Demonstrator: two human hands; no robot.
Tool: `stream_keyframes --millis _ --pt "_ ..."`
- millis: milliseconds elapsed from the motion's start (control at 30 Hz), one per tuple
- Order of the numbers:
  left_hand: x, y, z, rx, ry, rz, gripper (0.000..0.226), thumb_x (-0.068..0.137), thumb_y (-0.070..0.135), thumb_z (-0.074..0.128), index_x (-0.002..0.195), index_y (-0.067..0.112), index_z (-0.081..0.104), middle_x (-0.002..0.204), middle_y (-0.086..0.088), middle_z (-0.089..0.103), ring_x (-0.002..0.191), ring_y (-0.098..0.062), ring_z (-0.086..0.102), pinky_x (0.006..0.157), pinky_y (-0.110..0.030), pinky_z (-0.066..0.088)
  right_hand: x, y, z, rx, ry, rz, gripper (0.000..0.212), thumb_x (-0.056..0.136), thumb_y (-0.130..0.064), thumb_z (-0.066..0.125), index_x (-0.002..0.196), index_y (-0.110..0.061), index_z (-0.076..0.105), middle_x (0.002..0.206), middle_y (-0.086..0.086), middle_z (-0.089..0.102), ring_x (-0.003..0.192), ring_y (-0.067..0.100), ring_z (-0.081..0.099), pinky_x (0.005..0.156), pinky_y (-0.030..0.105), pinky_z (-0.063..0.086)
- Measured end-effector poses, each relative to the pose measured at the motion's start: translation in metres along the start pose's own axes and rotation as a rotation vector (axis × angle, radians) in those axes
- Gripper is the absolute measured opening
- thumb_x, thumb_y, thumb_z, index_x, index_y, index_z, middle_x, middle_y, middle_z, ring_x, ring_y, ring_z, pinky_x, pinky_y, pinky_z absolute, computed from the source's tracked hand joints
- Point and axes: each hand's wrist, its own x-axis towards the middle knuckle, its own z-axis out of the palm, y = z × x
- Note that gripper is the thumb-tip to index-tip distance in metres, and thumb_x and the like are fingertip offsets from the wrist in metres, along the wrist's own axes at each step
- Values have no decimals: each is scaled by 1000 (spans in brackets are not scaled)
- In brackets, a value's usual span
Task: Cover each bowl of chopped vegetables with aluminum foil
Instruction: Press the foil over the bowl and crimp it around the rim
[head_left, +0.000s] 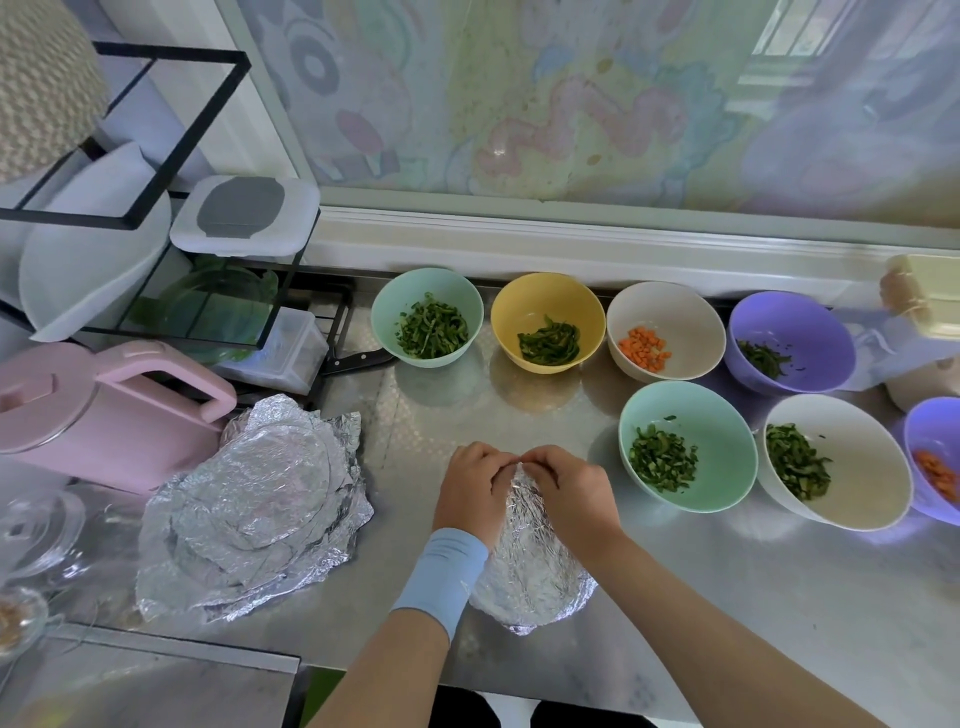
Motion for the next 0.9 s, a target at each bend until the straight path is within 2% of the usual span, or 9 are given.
stream_keyframes --millis 100,167,300,500,600,667,800,900 --pt "-6 1 1 -44 57 -88 15 94 16 60 99 18 74 91 6 57 95 -13 50 84 -19 39 -3 -2 -3 -49 3 5 21 95 -20 61 114 -22 67 103 -10 70 86 10 63 78 25 49" --pt "-8 0 1 -89 91 -162 15 93 13 60 96 18 74 91 6 57 95 -15 53 86 -25 44 -8 -4 -3 -101 56 57 21 96 -24 57 114 -25 68 107 -10 70 95 13 63 81 28 50" --pt "-10 1 1 -131 82 -206 14 92 12 58 92 20 70 90 7 54 95 -16 53 85 -25 43 -11 -4 -4 -96 89 158 16 94 -35 58 105 -37 70 93 -18 72 86 8 64 76 29 52" --pt "-10 3 3 -47 46 -208 17 97 13 50 97 18 66 95 3 51 97 -17 48 88 -31 44 -4 -2 -10 -79 36 160 15 94 -35 59 100 -36 72 87 -19 71 82 5 63 75 27 52" --pt "-5 5 -1 74 0 -72 22 96 9 47 103 18 67 103 4 53 102 -13 46 87 -27 44 -4 0 -8 -78 41 120 15 94 -31 60 100 -33 73 88 -16 72 82 8 64 74 28 51" --pt "-2 7 -3 68 -59 30 24 96 11 48 107 19 68 108 8 59 104 -9 49 88 -23 44 -6 1 -5 -86 24 82 15 95 -30 59 102 -32 72 89 -15 72 82 9 65 74 28 52" --pt "3 10 -4 -119 -99 -98 17 95 21 58 101 20 73 98 8 71 90 -7 62 83 -20 49 -5 2 -7 -42 -30 110 16 95 -34 59 107 -30 68 95 -15 72 90 6 64 80 27 51" --pt "2 7 -3 -128 -108 -128 17 96 24 58 100 19 74 95 7 71 86 -7 63 81 -21 50 -6 4 -9 -46 7 163 13 90 -42 63 96 -32 69 83 -17 70 81 3 63 73 26 51"
